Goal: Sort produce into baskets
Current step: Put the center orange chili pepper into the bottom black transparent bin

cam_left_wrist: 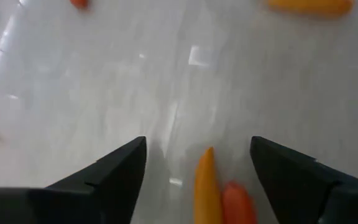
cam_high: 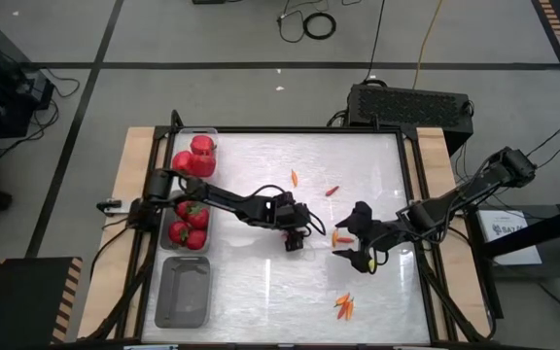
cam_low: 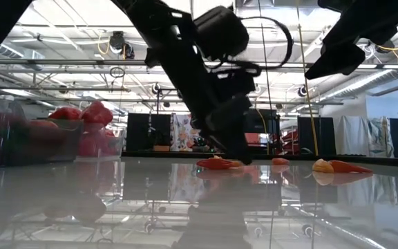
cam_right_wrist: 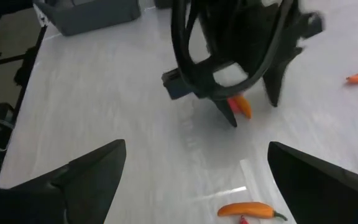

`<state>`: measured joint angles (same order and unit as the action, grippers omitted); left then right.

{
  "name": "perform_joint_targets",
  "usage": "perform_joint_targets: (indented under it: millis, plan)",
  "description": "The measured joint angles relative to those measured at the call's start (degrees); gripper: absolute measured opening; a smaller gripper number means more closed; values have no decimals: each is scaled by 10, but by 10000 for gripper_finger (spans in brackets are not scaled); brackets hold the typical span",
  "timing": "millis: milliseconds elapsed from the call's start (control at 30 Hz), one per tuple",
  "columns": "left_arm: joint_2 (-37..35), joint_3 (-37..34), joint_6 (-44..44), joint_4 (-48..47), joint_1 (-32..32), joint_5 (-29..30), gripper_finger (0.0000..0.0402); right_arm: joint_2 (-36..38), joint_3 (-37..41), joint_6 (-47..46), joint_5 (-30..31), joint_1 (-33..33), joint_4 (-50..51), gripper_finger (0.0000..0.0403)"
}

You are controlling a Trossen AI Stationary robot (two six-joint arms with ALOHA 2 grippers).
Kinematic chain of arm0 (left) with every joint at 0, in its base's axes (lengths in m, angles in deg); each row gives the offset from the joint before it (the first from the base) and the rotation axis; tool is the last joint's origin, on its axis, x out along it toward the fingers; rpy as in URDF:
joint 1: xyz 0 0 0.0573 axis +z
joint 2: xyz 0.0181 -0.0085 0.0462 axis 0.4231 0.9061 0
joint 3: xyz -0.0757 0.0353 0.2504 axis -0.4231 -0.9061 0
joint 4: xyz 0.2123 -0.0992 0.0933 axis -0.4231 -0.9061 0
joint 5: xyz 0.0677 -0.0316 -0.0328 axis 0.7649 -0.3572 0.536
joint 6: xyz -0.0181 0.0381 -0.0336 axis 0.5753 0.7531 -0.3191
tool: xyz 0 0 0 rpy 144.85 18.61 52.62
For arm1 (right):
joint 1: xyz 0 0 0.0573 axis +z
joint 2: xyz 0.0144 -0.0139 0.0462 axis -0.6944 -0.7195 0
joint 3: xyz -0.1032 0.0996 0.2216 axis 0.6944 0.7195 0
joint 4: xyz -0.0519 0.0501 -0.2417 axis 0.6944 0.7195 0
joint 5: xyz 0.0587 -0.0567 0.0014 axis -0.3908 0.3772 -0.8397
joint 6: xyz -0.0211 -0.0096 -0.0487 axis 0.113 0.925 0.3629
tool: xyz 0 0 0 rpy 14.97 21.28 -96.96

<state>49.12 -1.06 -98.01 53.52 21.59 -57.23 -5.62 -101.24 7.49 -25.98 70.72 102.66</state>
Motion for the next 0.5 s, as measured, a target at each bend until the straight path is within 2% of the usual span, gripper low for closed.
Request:
perform_joint_targets:
  millis: [300, 500]
  plan:
    - [9, 1, 0, -2, 0, -9, 247, 0, 0, -1, 9, 0, -4, 384]
    - [10, 1, 0, -2, -1, -17, 179, 0, 0, -5, 9, 0, -4, 384]
